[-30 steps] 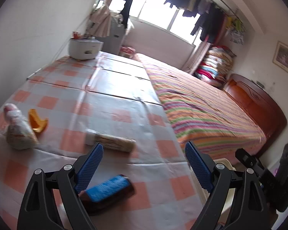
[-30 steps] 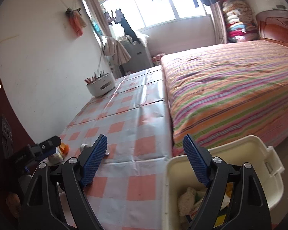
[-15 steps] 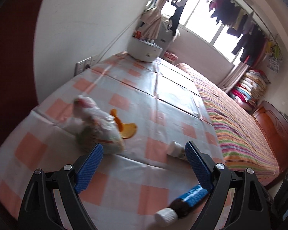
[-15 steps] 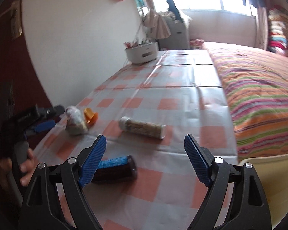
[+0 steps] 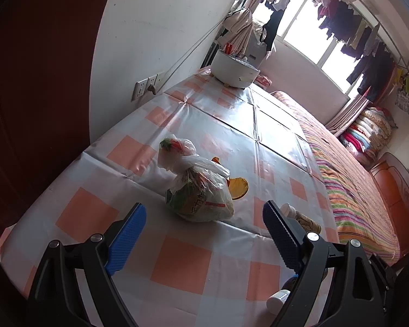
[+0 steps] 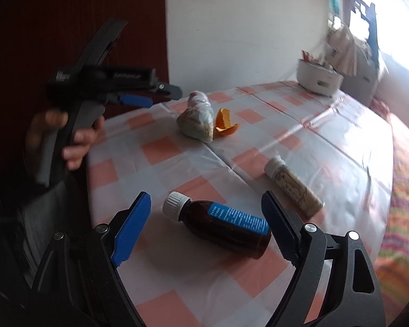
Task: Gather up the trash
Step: 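Move both open grippers back to the plastic bag and brown bottle, then grasp the brown medicine bottle with the right gripper while the left grasps the plastic bag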
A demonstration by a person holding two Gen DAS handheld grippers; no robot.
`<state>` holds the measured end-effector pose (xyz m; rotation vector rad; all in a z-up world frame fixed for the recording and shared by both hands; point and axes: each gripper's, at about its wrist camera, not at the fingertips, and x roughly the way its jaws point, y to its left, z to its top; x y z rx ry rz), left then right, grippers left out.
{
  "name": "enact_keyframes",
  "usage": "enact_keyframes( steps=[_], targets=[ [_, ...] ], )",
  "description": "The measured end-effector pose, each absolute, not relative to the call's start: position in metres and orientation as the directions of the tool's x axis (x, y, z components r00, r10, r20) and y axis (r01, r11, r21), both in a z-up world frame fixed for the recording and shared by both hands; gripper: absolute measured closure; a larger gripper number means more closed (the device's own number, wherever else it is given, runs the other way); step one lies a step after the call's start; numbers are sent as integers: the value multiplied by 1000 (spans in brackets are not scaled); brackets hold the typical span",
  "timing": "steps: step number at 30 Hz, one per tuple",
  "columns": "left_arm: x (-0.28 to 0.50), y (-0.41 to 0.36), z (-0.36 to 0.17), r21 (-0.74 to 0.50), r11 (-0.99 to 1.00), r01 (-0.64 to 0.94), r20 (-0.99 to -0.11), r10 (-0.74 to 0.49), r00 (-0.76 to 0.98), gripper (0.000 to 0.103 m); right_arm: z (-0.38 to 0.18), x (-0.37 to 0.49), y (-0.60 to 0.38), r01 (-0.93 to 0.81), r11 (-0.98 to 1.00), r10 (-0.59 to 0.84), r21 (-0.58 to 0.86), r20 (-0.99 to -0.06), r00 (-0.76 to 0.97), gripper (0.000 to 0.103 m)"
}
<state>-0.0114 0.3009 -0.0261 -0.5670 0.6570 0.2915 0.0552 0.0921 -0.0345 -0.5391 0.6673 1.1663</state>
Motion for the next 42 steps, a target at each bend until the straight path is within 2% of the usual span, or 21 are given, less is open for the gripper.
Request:
enact_keyframes(
  steps=[6,11,19,24,29,35,42],
  targets=[
    [-8,299,-29,-396,817,-419,-660,63,748,18,-44,65,118,-979,183,581,-93,-793,184,21],
    [-7,301,-30,-393,816,-424,-665,67,744,18,-67,79,118,-984,167,503,-55,-854,133,21],
    [-5,301,-32,-393,813,-429,-674,62,736,18,-79,85,115,-978,204,423,-39,-898,124,22],
    [-3,302,-33,-395,809,-435,-678,62,732,18,-85,87,110,-972,233,398,-31,-909,124,39],
    [3,306,-38,-391,802,-452,-692,68,719,18,-86,86,111,-965,261,402,-23,-907,130,42],
    [19,315,-49,-374,781,-500,-736,78,672,18,-86,91,112,-950,314,412,-4,-900,140,52],
    [38,315,-59,-332,795,-507,-775,77,628,18,-81,79,110,-946,322,441,-44,-877,191,58]
  ],
)
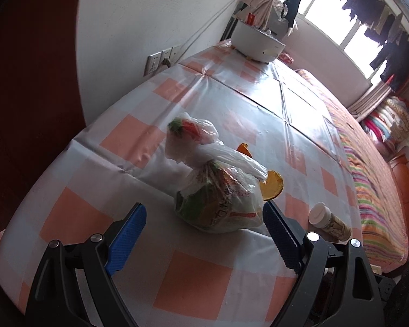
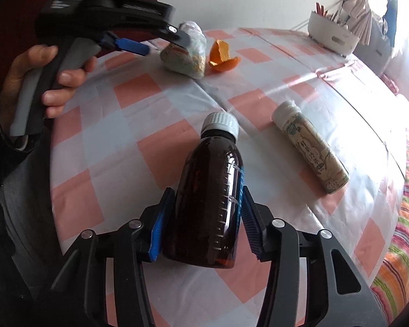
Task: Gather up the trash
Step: 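Grasp the brown medicine bottle with the right gripper while the left grasps the plastic bag, then carry both items over the cream bin and open the right gripper to drop the bottle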
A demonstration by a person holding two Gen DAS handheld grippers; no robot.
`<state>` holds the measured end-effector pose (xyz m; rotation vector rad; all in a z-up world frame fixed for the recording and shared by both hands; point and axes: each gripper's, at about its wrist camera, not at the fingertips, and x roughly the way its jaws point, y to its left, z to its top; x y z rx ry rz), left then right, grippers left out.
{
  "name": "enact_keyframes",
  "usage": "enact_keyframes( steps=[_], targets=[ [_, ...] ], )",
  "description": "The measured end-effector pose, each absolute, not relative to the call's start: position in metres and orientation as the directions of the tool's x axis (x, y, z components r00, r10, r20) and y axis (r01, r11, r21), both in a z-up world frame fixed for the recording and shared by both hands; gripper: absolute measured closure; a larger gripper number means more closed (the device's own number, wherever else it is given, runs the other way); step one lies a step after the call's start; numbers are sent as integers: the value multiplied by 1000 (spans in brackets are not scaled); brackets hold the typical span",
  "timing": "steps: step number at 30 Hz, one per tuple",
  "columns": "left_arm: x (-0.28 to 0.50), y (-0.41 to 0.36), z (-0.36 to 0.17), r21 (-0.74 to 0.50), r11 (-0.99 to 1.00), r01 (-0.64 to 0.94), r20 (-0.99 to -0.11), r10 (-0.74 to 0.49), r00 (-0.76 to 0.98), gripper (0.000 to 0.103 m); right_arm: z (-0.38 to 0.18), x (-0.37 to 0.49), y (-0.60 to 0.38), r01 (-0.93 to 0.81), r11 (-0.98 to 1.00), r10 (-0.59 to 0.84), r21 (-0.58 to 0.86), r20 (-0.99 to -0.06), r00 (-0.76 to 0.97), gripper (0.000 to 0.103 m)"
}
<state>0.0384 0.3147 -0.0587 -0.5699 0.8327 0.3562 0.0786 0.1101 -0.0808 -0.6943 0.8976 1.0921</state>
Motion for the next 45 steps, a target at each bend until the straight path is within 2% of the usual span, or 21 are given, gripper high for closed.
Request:
enact_keyframes(
  steps=[7,9,11,17,30,45],
  targets=[
    [50,316,-66,-346,793,-502,-784,50,618,18,-78,65,109,-943,328,458,-61,-862,215,59],
    [51,317,-69,-346,787,-510,-788,52,614,26,-77,65,107,-940,336,463,-57,-859,218,60],
    [50,318,-69,-376,785,-493,-777,24,629,41,-75,65,105,-937,343,468,-62,-854,228,60],
    [46,313,-65,-358,796,-488,-767,47,640,49,-67,68,97,-924,381,496,-40,-834,241,62],
    [29,284,-43,-339,850,-402,-698,59,713,51,-56,71,78,-887,459,524,-38,-795,305,62],
    [35,235,-31,-308,902,-304,-679,16,734,51,-42,79,28,-832,555,522,-30,-765,376,62]
  ],
)
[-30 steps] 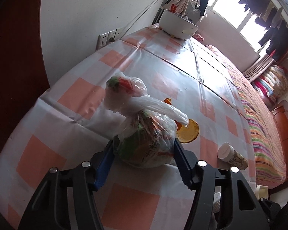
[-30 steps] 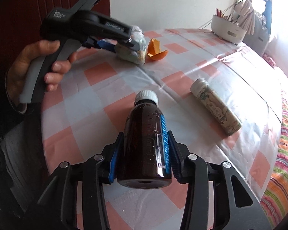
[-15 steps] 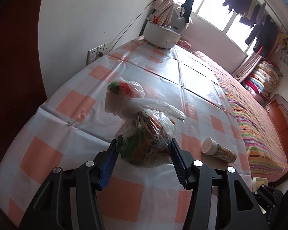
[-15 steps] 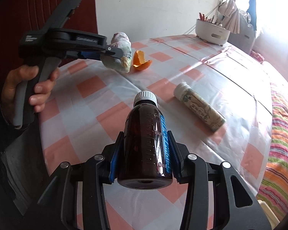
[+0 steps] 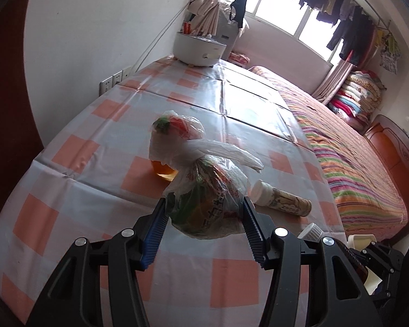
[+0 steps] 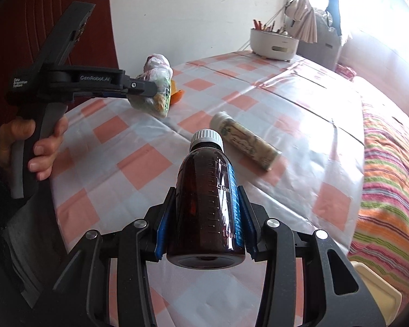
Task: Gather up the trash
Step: 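Carry both items over the cream bin and open the right gripper to drop the bottle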
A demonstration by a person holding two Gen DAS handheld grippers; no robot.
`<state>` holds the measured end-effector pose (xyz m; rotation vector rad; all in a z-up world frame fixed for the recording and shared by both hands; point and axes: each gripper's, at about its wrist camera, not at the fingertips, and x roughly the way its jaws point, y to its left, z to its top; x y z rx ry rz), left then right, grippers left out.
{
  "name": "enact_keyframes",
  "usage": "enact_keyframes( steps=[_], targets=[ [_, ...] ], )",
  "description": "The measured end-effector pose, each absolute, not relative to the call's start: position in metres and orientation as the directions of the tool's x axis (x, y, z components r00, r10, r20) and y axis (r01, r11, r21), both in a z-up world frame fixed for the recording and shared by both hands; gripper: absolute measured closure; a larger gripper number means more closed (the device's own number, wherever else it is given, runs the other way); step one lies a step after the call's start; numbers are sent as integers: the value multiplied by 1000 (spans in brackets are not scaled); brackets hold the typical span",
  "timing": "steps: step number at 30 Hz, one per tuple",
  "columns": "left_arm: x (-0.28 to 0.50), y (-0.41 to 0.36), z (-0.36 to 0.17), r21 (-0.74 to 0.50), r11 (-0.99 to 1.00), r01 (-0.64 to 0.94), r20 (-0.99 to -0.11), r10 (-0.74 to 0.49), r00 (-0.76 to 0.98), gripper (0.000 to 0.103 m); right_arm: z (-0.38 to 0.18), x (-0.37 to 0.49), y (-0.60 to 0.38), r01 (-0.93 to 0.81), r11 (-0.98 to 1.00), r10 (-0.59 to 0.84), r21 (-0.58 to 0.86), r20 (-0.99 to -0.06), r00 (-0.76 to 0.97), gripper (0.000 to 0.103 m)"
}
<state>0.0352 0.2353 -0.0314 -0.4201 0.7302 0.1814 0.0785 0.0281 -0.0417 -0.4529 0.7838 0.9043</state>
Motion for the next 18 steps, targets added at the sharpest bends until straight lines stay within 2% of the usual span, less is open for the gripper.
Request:
enact_keyframes(
  steps=[18],
  targets=[
    [57,156,-24,-302,939,-164,-674,-88,733,51,-31,77,-47,-745,667,496,-17,-736,460,62]
  ],
)
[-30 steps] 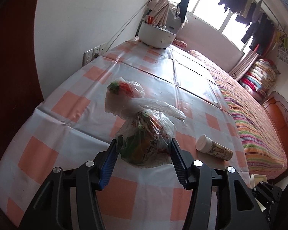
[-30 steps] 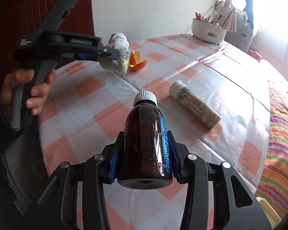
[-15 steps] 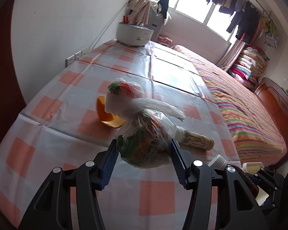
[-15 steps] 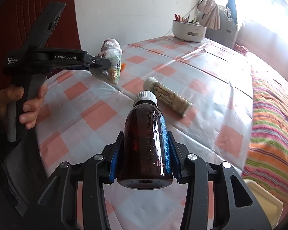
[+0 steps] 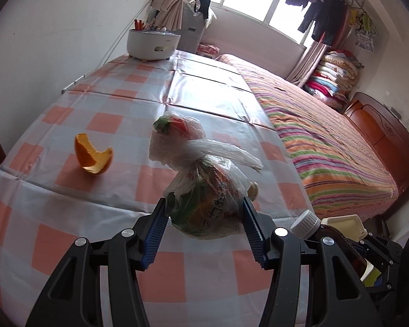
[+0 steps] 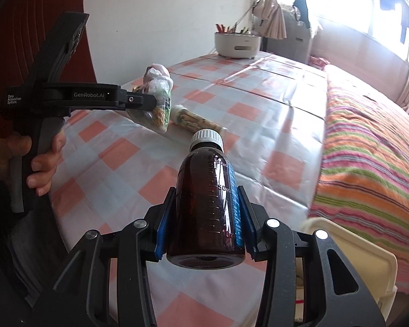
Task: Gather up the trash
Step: 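Carry both items over the cream bin and open the right gripper to drop the bottle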
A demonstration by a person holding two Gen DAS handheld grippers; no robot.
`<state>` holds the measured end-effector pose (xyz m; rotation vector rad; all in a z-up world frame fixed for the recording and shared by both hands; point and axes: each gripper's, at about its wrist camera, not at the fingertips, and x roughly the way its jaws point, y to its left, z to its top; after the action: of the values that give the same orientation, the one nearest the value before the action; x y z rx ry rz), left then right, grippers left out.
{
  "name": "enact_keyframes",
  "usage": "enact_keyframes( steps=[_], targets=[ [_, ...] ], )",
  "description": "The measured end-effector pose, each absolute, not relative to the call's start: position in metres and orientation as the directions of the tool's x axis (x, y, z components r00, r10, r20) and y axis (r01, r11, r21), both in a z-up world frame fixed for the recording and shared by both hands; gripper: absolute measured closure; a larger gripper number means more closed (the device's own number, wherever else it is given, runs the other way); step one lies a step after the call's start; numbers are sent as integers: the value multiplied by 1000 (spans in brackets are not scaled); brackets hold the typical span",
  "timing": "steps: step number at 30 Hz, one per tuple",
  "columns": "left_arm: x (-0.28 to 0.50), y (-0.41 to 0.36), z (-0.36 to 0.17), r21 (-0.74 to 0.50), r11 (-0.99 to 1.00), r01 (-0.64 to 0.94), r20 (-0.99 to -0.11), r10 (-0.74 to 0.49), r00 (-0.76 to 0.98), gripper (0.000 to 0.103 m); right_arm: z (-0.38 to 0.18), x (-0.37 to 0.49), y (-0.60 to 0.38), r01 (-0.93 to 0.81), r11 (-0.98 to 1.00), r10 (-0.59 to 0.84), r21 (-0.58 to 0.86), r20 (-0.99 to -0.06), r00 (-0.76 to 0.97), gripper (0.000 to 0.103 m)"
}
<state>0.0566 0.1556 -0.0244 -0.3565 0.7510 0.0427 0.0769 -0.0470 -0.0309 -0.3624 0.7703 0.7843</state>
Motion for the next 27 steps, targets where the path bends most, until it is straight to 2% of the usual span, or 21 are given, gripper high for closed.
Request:
enact_keyframes(
  steps=[15,27],
  targets=[
    [70,108,-22,-297,952,-75,-671,-152,726,50,-31,80,-111,-653,757,444,-15,-722,531,62],
    [76,73,-21,-290,957,-12,-671,-194,715,50,-33,91,-176,-512,859,370,10,-702,608,62]
  ],
)
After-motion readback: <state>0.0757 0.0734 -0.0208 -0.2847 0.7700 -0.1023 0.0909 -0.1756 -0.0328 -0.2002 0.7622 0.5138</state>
